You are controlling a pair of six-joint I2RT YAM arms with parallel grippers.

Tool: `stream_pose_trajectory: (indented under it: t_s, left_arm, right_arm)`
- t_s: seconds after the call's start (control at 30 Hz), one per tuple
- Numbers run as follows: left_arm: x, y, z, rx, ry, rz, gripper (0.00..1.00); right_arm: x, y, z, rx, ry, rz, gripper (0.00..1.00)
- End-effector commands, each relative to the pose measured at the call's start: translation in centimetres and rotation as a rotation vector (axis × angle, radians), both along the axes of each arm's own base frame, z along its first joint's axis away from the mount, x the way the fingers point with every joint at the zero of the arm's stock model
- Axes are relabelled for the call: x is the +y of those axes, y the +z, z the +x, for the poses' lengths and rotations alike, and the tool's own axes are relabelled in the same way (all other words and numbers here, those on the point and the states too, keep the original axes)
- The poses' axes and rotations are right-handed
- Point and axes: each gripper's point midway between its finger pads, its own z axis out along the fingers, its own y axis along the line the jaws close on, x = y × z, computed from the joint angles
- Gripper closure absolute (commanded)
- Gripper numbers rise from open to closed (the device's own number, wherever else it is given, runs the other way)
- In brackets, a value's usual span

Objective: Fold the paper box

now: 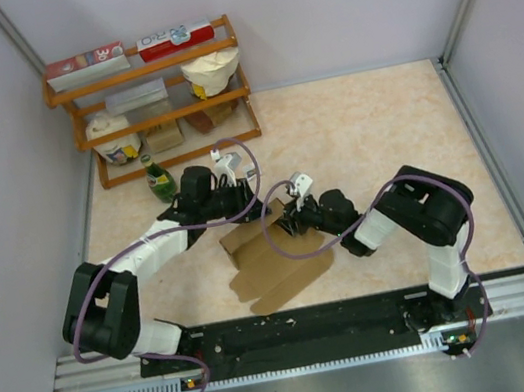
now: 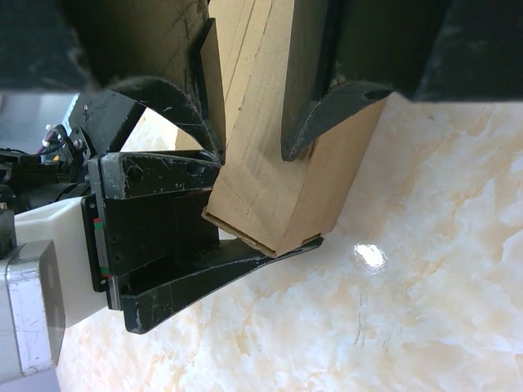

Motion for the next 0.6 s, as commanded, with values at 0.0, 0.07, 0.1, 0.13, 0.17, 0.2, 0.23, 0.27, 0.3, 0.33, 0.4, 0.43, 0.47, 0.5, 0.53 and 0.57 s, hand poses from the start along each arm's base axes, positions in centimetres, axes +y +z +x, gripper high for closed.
stream_pose_trajectory:
  t_s: [0.0,0.07,0.1,0.13,0.17,0.2,0.23,0.27,0.3,0.33,0.4,0.43,0.47,0.5,0.53,0.57]
  left_arm:
    - [0.15,-1.40,-0.97,0.031,-0.008,0.020,0.62]
    - [0.10,-1.29,-1.03,0.029,-0.008,0.020,0.62]
    - [0.09,-1.38,-1.05,0.032,-0.009,0.020,0.62]
    - [0.03,-1.31,-1.01,0.029,-0.009,0.020,0.62]
    - [0.03,-1.36,-1.01,0.032,-0.009,0.020,0.62]
    - [-0.03,-1.36,-1.06,0.033,-0.011,0.020,0.62]
    - [-0.09,-1.34,-1.02,0.033,-0.011,0.020,0.62]
    - [-0.16,-1.22,-1.05,0.030,-0.014,0.017,0.62]
    - [-0.20,-1.33,-1.09,0.033,-0.015,0.019,0.62]
    - [-0.22,-1.27,-1.05,0.032,-0.015,0.018,0.62]
    - [-0.29,-1.28,-1.11,0.031,-0.017,0.019,0.62]
    - [-0.29,-1.28,-1.11,0.031,-0.017,0.019,0.62]
    - [-0.28,-1.29,-1.14,0.031,-0.017,0.019,0.62]
    - [-0.32,-1.29,-1.18,0.031,-0.019,0.019,0.62]
    - [-0.33,-1.35,-1.24,0.032,-0.019,0.020,0.62]
    - [-0.34,-1.42,-1.28,0.035,-0.020,0.020,0.62]
  right_arm:
    - [1.06,1.71,0.41,-0.062,-0.008,0.063,0.57]
    - [1.09,1.74,0.47,-0.063,-0.013,0.070,0.58]
    - [1.01,1.67,0.47,-0.065,-0.016,0.069,0.59]
    - [1.00,1.74,0.40,-0.066,-0.016,0.072,0.60]
    - [0.87,1.69,0.41,-0.064,-0.023,0.073,0.61]
    - [0.80,1.80,0.35,-0.069,-0.026,0.077,0.61]
    - [0.64,2.00,0.44,-0.074,-0.034,0.082,0.62]
    - [0.60,2.02,0.35,-0.075,-0.037,0.084,0.64]
    - [0.49,1.96,0.42,-0.075,-0.041,0.081,0.66]
    - [0.51,1.95,0.44,-0.075,-0.041,0.081,0.67]
    - [0.56,2.02,0.42,-0.075,-0.042,0.085,0.69]
    - [0.55,2.07,0.39,-0.075,-0.042,0.087,0.70]
    - [0.64,2.10,0.35,-0.076,-0.039,0.089,0.71]
    - [0.58,2.00,0.41,-0.073,-0.042,0.087,0.73]
    - [0.65,1.96,0.30,-0.073,-0.039,0.085,0.73]
    - [0.64,1.87,0.36,-0.071,-0.042,0.083,0.75]
